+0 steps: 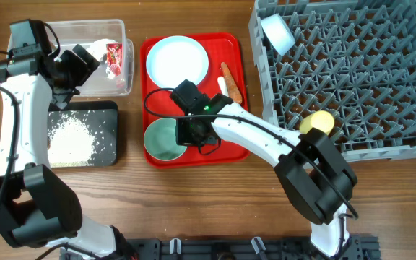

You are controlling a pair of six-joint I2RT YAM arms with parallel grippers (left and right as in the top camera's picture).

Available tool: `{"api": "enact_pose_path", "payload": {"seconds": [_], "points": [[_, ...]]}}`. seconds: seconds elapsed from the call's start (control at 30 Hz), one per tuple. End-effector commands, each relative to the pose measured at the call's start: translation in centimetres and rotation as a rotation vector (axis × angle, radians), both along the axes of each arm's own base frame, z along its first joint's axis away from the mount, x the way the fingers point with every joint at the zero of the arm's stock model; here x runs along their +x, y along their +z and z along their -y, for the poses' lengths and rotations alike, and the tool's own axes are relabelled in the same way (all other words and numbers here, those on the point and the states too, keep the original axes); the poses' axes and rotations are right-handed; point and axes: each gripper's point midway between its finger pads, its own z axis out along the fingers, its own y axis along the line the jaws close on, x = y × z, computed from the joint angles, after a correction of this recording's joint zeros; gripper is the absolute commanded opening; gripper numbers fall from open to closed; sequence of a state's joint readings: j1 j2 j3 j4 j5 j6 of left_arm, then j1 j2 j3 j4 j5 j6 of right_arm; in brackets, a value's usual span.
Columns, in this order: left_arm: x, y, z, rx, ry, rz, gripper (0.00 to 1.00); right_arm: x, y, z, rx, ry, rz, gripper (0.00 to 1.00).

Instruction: Sort waste into correct bins and load items into the dishwasher rack

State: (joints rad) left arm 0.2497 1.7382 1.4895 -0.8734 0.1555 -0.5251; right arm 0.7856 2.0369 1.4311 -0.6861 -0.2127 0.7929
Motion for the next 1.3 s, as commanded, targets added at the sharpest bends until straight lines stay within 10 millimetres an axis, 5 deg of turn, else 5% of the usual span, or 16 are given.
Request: {"api": "enact_pose_path", "payload": {"seconds": [0.0, 0.07, 0.27, 0.37, 0.5, 0.6, 0.73, 0.87, 0.97, 1.27], "points": [[0.1, -0.5, 0.1, -0.006, -0.018, -0.007, 1.0, 0.0, -0.9, 0.0, -0.015, -0.004, -0.02, 0.04], [0.1, -0.5, 0.1, -0.006, -0.018, -0.007, 1.0, 0.6, 0.5, 0.2, -0.011, 0.05, 0.022, 0.04], [0.1, -0.5, 0.1, -0.006, -0.018, -0.007, 1.0, 3.6, 6.4, 5.3, -0.193, 0.091, 0.282, 0.04], [0.1, -0.5, 0.1, -0.006, -0.018, -0.007, 1.0, 5.6, 11.8, 8.0, -0.252, 0.048, 0.47, 0.04], [0.1, -0.5, 0.1, -0.005, -0.018, -0.007, 1.0, 8.8, 19.7, 15.9, -0.443, -0.161, 0.734, 0.04], [0.1, -0.5, 0.1, -0.006, -0.018, -0.007, 1.0, 10.6, 23.2, 22.5, -0.738, -0.215, 0.853, 0.04], [0.1, -0.5, 0.1, -0.006, -0.018, -0.007, 1.0, 12.7, 22.3, 29.3, -1.03, -0.206, 0.775, 0.04], [0.0, -0.5, 0.1, -0.006, -0.018, -0.008, 1.0, 14.8, 19.7, 33.5, -1.187, -0.069, 0.644, 0.04], [0.1, -0.5, 0.1, -0.006, -0.018, -0.007, 1.0, 15.1, 19.1, 34.6, -1.323, -0.009, 0.586, 0.04], [0.0, -0.5, 0.1, -0.005, -0.018, -0.008, 1.0, 14.0, 15.9, 33.9, -1.334, 0.094, 0.517, 0.04]]}}
